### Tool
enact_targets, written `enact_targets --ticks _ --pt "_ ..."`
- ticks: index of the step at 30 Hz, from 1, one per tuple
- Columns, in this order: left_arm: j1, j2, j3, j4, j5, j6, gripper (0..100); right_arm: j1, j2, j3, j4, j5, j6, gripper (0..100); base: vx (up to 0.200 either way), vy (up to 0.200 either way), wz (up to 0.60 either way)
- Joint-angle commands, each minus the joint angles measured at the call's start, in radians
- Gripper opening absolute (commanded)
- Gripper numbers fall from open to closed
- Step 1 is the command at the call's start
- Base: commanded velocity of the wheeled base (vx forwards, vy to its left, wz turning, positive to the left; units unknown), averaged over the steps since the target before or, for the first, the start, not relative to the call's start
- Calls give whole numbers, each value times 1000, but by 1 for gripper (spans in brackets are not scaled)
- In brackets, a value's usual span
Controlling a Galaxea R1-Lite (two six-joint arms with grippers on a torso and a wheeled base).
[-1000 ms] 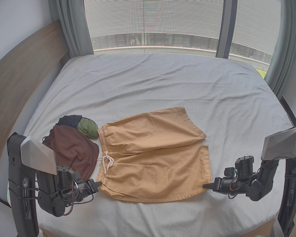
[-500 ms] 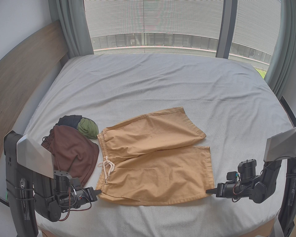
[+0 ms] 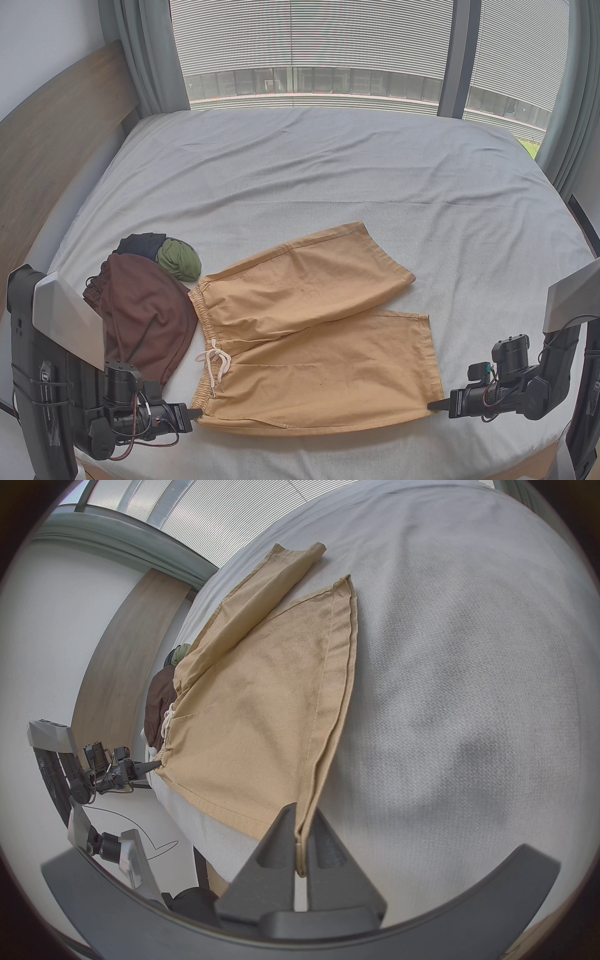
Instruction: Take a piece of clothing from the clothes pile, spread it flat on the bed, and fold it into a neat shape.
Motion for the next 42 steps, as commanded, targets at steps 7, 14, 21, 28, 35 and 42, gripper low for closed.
enact_targets --ticks 7,14,21,28,35,42 --pt "0 16 29 0 -1 30 0 -2 -10 55 0 0 -55 0 0 0 0" --pt "3 16 21 -3 -1 32 0 3 -12 78 -1 0 -62 0 0 0 0" --pt "3 16 18 -1 -1 32 0 4 -12 86 -1 0 -62 0 0 0 0" --pt "5 3 -43 -3 -3 19 0 -2 -27 44 -55 1 -56 0 0 0 0" --pt "-4 -65 -144 -6 7 -80 0 6 -98 -6 -150 -11 -12 0 0 0 0" --pt "-40 -142 -242 -4 66 -220 0 1 -185 -108 -148 -13 34 0 0 0 0"
